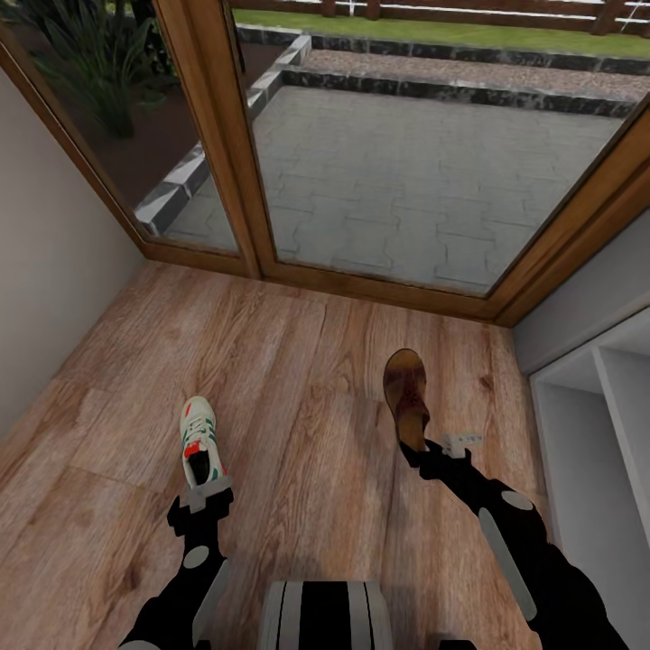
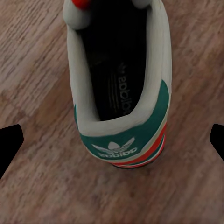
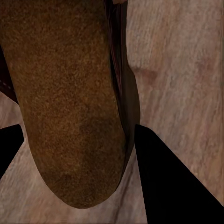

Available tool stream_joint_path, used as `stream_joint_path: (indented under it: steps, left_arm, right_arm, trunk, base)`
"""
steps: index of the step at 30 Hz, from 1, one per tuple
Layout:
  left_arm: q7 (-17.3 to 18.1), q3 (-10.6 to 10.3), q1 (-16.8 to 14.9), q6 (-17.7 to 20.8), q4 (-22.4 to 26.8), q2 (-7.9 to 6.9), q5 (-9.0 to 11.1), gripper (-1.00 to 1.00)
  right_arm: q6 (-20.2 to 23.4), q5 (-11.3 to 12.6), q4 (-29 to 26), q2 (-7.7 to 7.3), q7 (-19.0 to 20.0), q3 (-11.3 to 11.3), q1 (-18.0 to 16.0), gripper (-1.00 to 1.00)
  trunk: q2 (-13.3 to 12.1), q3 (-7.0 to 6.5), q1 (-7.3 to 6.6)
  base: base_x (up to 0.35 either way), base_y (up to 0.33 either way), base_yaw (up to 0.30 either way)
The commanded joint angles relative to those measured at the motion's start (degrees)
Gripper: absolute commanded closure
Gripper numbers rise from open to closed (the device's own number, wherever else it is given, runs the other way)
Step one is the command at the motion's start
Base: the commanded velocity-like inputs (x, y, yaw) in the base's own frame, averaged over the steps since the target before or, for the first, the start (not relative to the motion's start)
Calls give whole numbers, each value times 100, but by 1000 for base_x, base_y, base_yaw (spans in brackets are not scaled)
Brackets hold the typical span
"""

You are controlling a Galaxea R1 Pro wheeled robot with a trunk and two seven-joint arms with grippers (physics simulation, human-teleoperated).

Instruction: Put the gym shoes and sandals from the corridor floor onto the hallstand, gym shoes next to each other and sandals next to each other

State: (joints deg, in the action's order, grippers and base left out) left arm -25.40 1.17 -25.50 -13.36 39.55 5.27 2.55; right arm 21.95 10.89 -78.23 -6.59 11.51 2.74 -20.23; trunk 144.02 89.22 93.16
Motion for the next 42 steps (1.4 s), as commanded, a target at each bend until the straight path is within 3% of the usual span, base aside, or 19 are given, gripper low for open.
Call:
stream_joint_path:
  steps: [1,10,35,42]
  left_arm:
    - [0,-1,4,0,0,0,0,-100]
    - [0,-3,-5,-9,-42,0,0,-100]
    - [0,-27,-42,-33,6,0,-8,-100]
    - [0,-29,-101,-35,144,-8,-10,-100]
  right_arm:
    - [4,0,-132,0,0,2,1,100]
    - [4,0,-364,1,-24,24,1,100]
    - [6,0,-377,0,-26,33,1,100]
    - [8,0,-377,0,-26,34,1,100]
  trunk:
    - [0,0,0]
    - [0,0,0]
    - [33,554,65]
    - [36,599,70]
  base:
    - [0,0,0]
    - [0,0,0]
    - [0,0,0]
    - [0,0,0]
